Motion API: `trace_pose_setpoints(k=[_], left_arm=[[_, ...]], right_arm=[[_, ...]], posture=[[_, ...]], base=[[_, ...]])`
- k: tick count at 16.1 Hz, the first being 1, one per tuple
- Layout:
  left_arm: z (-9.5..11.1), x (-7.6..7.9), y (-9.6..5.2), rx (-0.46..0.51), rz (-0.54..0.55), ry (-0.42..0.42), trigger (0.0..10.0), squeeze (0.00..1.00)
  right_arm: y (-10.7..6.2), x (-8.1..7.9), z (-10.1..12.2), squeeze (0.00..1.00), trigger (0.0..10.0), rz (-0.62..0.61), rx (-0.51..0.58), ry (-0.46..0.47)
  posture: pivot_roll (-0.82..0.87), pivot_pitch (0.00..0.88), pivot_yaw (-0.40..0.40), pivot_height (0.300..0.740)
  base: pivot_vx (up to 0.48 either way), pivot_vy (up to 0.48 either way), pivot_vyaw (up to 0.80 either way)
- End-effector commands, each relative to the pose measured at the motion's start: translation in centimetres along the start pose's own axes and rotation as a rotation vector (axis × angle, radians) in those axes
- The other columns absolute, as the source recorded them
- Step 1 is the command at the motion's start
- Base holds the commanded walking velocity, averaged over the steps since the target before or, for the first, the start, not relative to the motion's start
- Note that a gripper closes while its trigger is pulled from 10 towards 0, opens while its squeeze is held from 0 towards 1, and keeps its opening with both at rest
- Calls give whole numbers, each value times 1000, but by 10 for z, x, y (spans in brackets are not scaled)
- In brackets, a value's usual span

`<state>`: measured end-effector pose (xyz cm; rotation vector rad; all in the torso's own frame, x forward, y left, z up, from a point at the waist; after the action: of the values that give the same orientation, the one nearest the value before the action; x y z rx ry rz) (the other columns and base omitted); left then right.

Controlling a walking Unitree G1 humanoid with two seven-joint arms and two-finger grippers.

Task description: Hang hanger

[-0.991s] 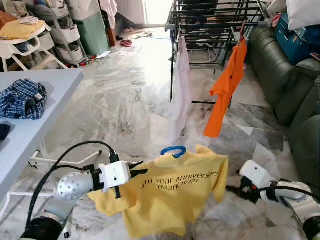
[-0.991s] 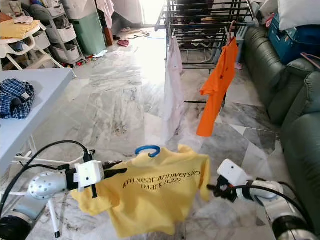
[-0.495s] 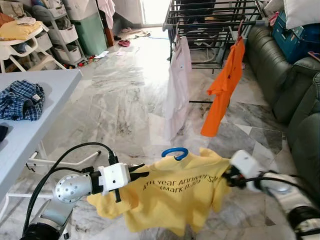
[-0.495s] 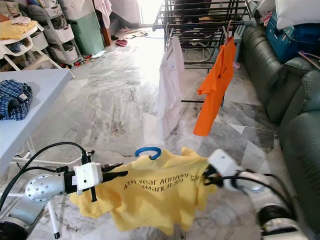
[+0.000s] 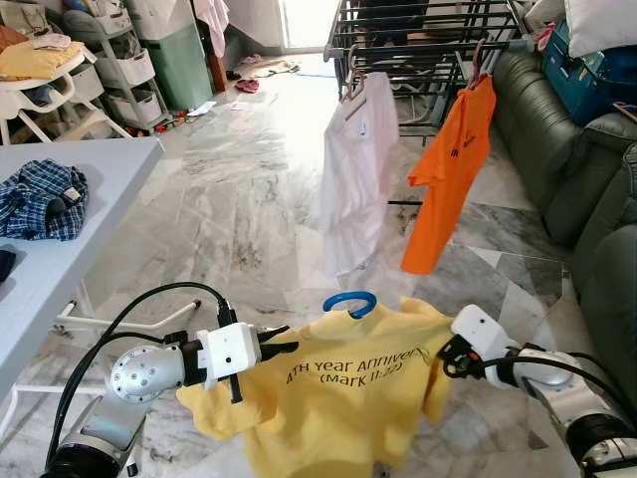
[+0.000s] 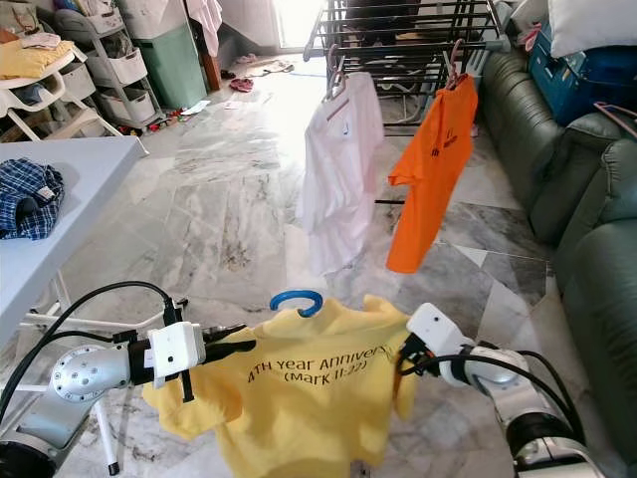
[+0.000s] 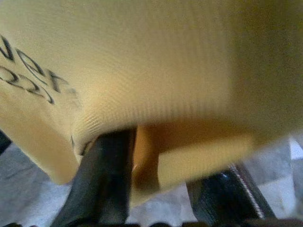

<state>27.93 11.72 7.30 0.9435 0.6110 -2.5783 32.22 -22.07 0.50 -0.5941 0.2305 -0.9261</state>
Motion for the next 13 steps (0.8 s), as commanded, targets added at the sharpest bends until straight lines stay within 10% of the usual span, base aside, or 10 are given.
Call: trace_pose_setpoints(k=[1, 13], left_arm=[[7, -16, -3, 18, 52, 30, 10000, 0], [4, -17, -2, 5, 52, 33, 10000, 0]], right_arm=[[-2, 4, -2, 0, 0, -27, -2, 3], [-9, 32, 7, 0, 0, -240, 77, 80]], posture=[[-120, 2, 93, 740], [-123, 0, 100, 740]], base=[[0, 0, 0], [0, 0, 0]])
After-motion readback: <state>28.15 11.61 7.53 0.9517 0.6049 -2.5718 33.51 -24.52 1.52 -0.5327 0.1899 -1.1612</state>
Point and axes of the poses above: a point about 5 cm out from each wrist's last joint towards the gripper, its own y axis pointing out of the wrist towards the gripper, its own z axis along the axis of the wrist's last joint, x = y × z, the point moved 5 cm from there along y, pointing out of the wrist towards the gripper, and after that the axes turned 15 degrees about y, right-handed, at the moved point
